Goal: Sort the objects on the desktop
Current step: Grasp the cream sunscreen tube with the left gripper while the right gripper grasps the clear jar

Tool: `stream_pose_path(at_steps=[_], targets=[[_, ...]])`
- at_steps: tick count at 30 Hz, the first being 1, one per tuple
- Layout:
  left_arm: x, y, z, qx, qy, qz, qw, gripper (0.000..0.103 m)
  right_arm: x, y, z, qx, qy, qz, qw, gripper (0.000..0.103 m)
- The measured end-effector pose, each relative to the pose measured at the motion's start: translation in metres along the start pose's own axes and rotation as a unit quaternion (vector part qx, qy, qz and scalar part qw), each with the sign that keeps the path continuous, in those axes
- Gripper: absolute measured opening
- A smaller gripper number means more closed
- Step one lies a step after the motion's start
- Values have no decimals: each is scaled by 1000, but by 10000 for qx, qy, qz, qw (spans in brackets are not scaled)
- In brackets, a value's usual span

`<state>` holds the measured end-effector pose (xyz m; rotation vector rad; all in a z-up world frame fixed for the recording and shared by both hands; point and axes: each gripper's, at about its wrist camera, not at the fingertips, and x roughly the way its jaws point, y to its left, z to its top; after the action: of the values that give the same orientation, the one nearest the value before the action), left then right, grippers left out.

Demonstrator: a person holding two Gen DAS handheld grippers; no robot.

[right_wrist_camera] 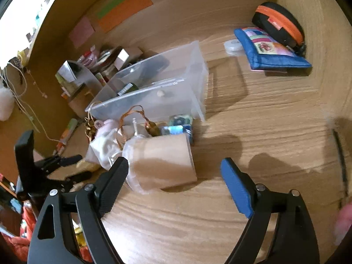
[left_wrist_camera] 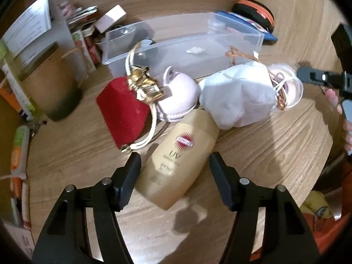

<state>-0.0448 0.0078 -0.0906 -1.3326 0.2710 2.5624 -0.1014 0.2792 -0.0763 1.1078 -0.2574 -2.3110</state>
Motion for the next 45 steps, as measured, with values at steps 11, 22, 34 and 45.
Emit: stream_pose_path(at_steps=[11,22,34,45], targets=[[11,-6,6,215,30,-110,9997,63,15,16,3,-249,126,-180,9994,84],[14,-8,10,-88,-12,-301,9995,55,34,32,-4,-735,224,-848,9934,64],[-13,16,13,-575,-159,-564,9966,28,4,26,0,-477,-179,-996,9937,63],[5,21,4,-507,199,-380,9978,26,-5,20,-13,-460,-24,-954,9944,63]])
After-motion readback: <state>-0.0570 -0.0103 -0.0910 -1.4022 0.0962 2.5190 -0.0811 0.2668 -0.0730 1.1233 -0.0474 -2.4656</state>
